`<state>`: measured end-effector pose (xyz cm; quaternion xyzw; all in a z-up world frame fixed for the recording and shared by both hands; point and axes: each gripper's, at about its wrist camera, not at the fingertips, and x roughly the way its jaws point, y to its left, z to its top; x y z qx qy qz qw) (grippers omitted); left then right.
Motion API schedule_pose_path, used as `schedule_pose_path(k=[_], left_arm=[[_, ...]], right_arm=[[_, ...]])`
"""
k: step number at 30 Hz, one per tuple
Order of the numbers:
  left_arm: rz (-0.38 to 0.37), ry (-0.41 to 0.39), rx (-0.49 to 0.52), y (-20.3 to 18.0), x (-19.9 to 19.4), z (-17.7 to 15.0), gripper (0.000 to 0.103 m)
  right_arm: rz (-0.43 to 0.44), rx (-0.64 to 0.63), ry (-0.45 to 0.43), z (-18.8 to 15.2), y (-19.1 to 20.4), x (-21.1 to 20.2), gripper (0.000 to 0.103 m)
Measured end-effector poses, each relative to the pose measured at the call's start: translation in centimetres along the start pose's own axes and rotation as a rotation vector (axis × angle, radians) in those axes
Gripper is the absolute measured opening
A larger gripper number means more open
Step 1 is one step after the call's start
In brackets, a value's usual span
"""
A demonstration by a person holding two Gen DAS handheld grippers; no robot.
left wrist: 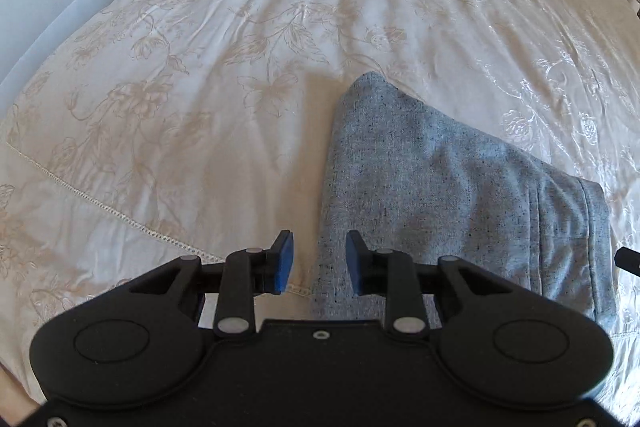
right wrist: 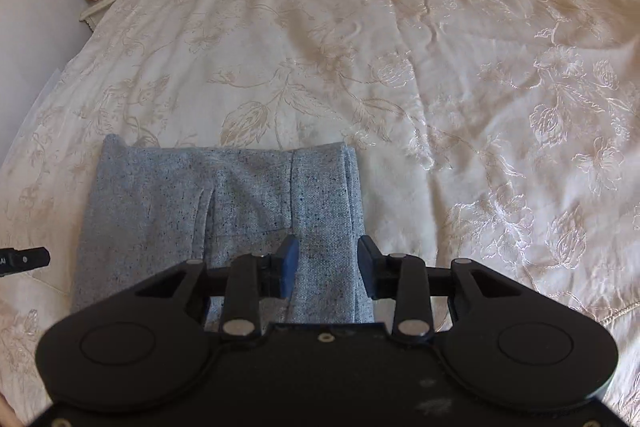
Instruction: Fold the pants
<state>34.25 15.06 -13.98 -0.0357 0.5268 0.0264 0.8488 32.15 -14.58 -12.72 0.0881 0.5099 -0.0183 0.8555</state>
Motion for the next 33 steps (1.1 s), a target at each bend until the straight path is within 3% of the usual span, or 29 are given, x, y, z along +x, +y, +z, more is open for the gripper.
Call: schedule_pose_path(k=[4, 8, 12, 16, 33], left_arm=[[0.029, -0.012, 0.052, -1.6, -2.4, -1.7, 0.038], [0.01, -0.023, 0.082, -3.3, -5.6, -3.0, 0.042], [-0.007, -0.051, 0.088, -4.8, -8.8, -4.2, 0.043], [-0.003, -0.073, 0.071, -5.6, -11.4, -5.4, 0.052], [-0.013, -0.1, 0.072, -7.0, -16.3, -8.4, 0.052]], right_arm=[[-0.027, -0.027, -0.056, -1.1, 1.2, -3.4, 0.036], [0.059, -0.06, -0.043, -2.7, 2.1, -7.1, 0.036], [0.077, -0.084, -0.069, -4.3, 3.2, -10.5, 0.036], [0.105, -0.077, -0.07, -5.7, 3.5, -13.0, 0.036], [0.137, -0.065, -0.103, -8.6, 2.2, -17.9, 0.036]])
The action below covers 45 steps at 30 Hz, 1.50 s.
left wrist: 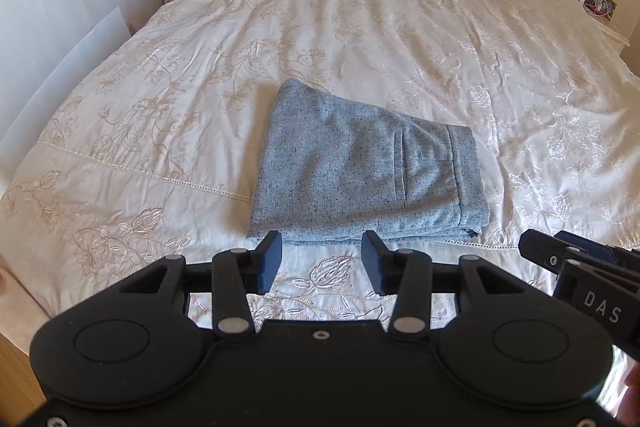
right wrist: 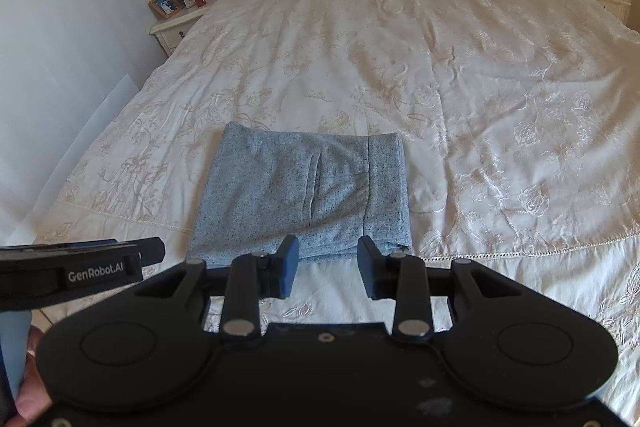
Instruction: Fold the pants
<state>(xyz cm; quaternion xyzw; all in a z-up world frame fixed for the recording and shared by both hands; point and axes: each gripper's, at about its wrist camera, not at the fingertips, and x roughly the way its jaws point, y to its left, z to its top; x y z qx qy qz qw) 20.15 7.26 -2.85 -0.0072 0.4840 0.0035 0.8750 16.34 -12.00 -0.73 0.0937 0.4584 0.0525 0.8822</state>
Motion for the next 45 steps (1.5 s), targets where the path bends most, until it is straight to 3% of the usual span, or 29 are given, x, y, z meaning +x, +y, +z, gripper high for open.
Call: schedule_pose_path(k=[45], left_arm=[[0.033, -0.012, 0.037, -0.42, -0.87, -0.7, 0.052]], right_arm=[[0.029, -0.026, 0.005, -0.5, 0.52, -0.53, 0.036]])
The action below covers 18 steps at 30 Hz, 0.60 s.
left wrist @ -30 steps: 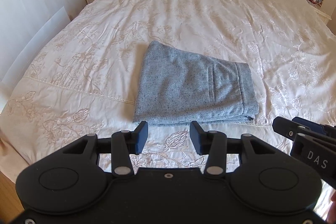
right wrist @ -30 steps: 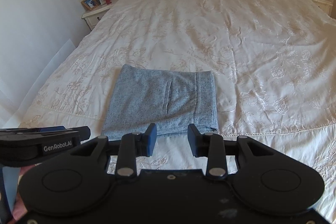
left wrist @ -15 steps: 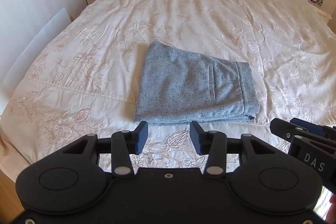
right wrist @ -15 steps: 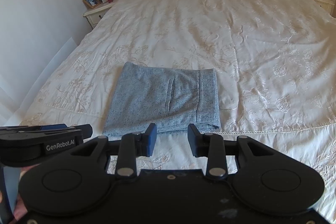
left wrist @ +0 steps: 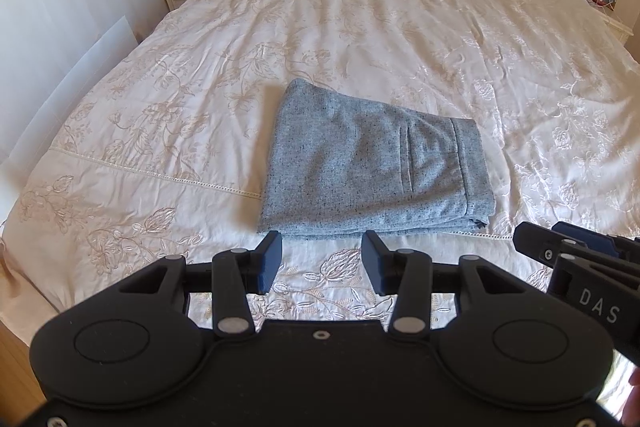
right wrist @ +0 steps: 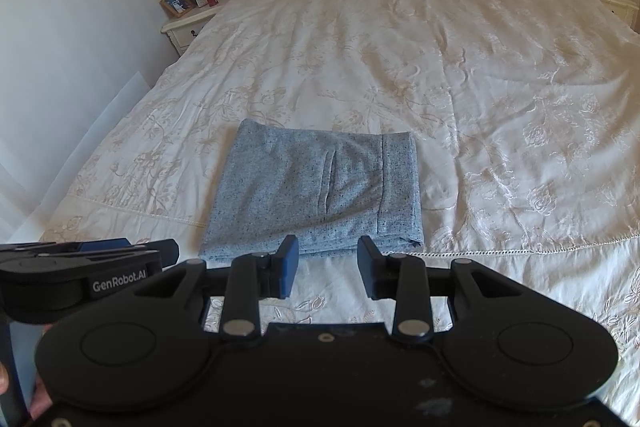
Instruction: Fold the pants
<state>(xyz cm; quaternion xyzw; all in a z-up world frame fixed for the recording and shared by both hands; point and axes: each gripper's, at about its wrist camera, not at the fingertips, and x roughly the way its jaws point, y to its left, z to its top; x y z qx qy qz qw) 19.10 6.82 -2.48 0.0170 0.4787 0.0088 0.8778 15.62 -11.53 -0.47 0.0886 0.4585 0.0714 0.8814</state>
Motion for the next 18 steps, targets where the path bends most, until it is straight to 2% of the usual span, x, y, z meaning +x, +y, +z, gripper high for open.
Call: schedule_pose_path(k=[18], left_arm=[[0.007, 0.0, 0.001, -0.09, -0.06, -0.15, 0.052]], right_arm=[[0.004, -0.002, -0.004, 0.01, 0.07, -0.09, 0.036]])
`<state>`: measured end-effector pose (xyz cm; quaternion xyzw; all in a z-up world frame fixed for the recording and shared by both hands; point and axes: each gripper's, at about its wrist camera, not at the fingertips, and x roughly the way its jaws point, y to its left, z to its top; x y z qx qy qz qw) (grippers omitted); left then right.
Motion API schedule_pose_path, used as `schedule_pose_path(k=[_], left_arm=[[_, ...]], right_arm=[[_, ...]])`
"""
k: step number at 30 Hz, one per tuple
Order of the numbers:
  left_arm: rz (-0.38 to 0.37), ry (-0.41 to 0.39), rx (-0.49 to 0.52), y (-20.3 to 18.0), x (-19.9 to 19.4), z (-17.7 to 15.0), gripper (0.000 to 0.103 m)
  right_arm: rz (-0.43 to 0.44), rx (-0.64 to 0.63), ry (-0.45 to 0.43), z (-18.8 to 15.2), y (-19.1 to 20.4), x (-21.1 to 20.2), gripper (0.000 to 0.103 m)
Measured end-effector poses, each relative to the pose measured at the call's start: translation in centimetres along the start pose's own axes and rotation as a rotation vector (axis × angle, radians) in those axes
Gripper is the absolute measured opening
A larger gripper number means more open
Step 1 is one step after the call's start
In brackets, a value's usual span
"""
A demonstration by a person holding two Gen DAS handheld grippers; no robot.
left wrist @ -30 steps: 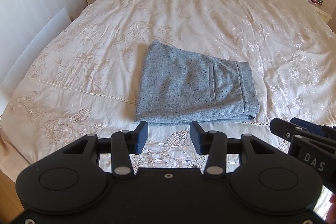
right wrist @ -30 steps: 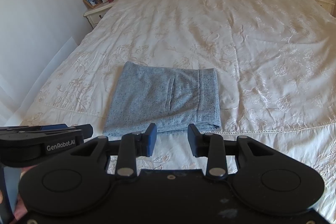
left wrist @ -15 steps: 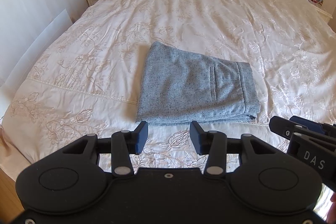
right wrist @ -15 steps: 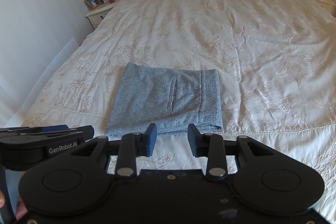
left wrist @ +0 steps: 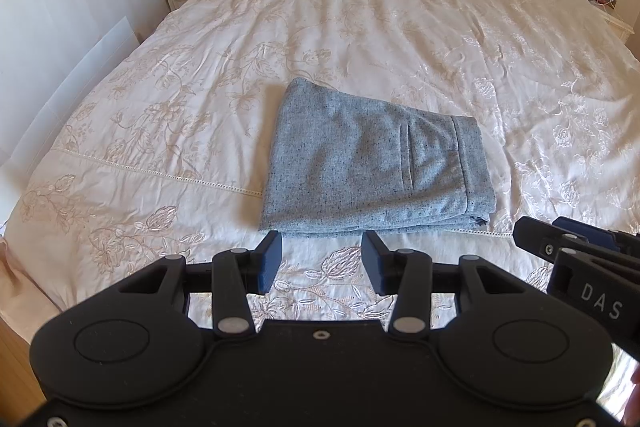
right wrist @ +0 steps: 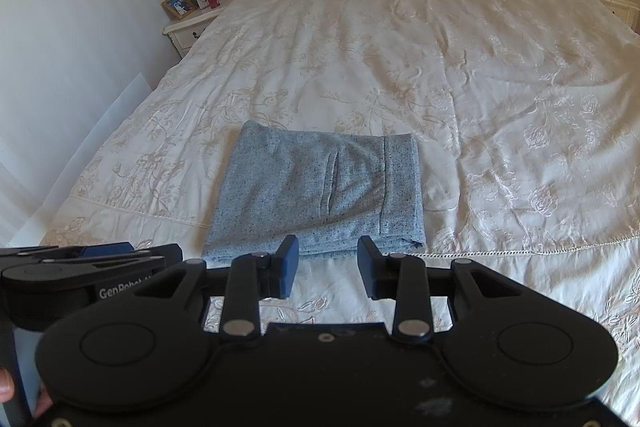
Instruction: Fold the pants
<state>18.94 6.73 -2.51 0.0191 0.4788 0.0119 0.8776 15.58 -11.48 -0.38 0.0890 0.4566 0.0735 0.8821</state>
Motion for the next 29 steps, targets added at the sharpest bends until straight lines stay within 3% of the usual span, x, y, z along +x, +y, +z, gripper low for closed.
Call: schedule_pose_path(k=[29], left_arm=[[0.013, 0.003, 0.012, -0.67, 0.01, -0.36, 0.053]], right_arm=[[0.023, 0.008, 0.004, 0.1, -0.37, 0.37, 0.036]])
